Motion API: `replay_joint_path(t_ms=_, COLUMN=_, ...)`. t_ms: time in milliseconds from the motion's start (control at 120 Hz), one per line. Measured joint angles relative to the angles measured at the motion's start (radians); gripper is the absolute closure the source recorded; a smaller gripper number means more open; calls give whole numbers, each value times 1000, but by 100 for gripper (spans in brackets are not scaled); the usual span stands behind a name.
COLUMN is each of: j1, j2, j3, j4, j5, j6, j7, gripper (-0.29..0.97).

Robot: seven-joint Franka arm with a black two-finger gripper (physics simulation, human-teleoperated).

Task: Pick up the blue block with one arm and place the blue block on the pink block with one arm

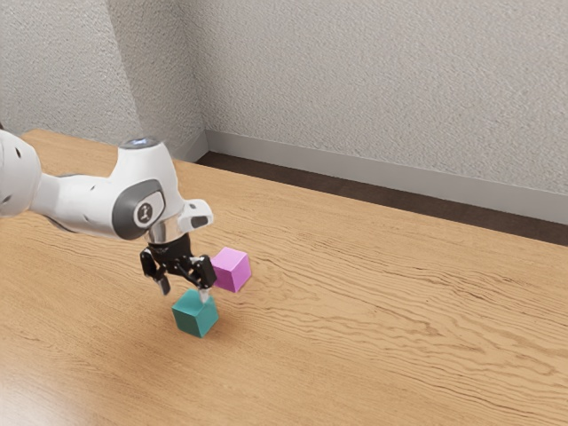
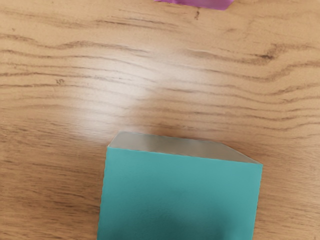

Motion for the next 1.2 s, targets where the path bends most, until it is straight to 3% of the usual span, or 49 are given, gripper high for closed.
replay_joint_path(t_ms=842, j1=20, j2=135, j3=-22, j4=1, j5=-25, j6=130, j7=243, gripper=0)
replay_joint_path(t_ms=967, j1=20, j2=132, j3=-34, j4=2, j5=-26, j6=138, j7=255, gripper=22)
replay_joint_path(t_ms=1200, j1=20, j2=93, j3=-37, j4=19, j5=-9, j6=143, j7=259, gripper=31)
